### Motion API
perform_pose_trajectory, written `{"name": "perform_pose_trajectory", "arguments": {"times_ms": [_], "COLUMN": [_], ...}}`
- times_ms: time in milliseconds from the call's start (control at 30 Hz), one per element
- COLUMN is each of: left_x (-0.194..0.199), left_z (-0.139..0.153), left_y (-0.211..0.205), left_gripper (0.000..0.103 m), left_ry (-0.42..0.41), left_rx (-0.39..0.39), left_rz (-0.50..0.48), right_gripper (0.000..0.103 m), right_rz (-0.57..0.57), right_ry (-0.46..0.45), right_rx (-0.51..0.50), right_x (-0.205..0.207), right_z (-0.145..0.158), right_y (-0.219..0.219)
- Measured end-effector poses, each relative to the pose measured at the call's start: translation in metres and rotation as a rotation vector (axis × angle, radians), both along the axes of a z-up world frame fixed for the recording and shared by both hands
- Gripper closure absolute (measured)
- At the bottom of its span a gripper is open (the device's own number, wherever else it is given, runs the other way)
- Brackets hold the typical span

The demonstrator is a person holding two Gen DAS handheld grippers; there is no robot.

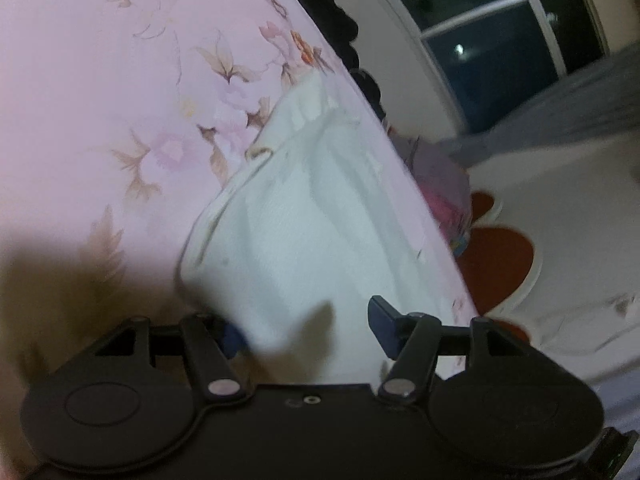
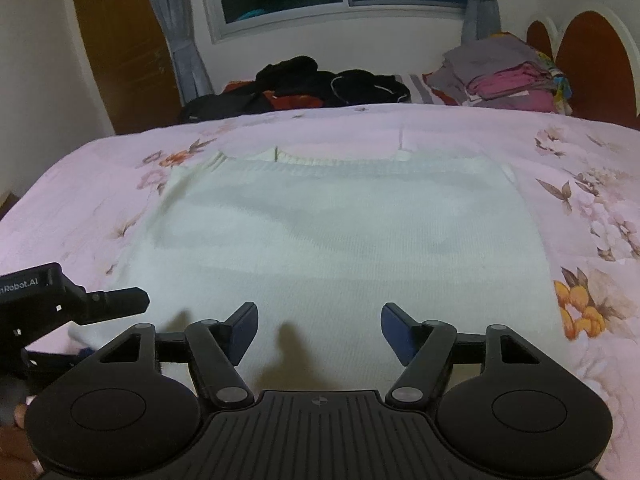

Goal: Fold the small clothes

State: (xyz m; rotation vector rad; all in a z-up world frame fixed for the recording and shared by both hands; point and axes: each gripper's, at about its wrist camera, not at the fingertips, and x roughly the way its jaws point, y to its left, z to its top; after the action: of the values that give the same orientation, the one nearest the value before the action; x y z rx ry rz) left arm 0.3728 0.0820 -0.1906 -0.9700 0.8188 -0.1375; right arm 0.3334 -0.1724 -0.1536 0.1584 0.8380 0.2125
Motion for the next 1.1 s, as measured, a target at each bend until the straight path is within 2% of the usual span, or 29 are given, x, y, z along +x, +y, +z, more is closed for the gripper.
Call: {"name": "perform_pose_trajectory", "arguments": {"times_ms": [33,67,100,200,267,333,467,600,800,933,1000,1100], "left_x": [0.004,0.007,0.01,0.017,0.021,0.021,0.02,0.014,0.009,0.014,0.016,0.022], "left_z": [-0.002,-0.003,-0.004,-0.009,-0.015,-0.019,-0.017,-0.008,0.024,0.061,0.077,0.093], "left_y": [-0.001,-0.001,0.0,0.002,0.006,0.01,0.011,0.005,-0.019,-0.051,-0.071,-0.111], "left_gripper": [0.045,0.047,0.049,0.065,0.086,0.093,0.095,0.096,0.096,0.096,0.096,0.097], "left_ry": [-0.007,-0.015,-0.02,-0.028,-0.022,-0.015,-0.027,-0.055,-0.145,-0.247,-0.305,-0.369], "left_rx": [-0.008,-0.016,-0.023,-0.034,-0.037,-0.045,-0.04,-0.002,0.156,0.296,0.351,0.409], "left_rz": [0.012,0.026,0.037,0.067,0.089,0.109,0.126,0.145,0.132,0.072,0.014,-0.097], "right_gripper": [0.058,0.065,0.066,0.067,0.076,0.081,0.083,0.084,0.083,0.083,0.083,0.083], "right_rz": [0.0,-0.002,-0.002,-0.009,-0.005,-0.001,0.034,0.087,0.128,0.139,0.111,0.048], "right_ry": [-0.002,-0.004,-0.007,-0.004,-0.009,-0.012,0.03,-0.017,-0.021,0.0,0.01,-0.008], "right_rx": [-0.001,-0.01,-0.02,-0.017,-0.027,-0.034,-0.06,-0.106,-0.08,-0.025,0.054,0.095], "right_x": [0.006,0.011,0.017,0.032,0.041,0.047,0.056,0.049,0.05,0.056,0.058,0.053], "right_z": [0.0,0.0,-0.001,-0.005,-0.006,-0.009,-0.03,-0.041,-0.043,-0.04,-0.035,-0.024], "right_y": [0.001,0.003,0.004,0.007,0.009,0.01,0.017,0.021,0.014,0.005,-0.009,-0.038]}}
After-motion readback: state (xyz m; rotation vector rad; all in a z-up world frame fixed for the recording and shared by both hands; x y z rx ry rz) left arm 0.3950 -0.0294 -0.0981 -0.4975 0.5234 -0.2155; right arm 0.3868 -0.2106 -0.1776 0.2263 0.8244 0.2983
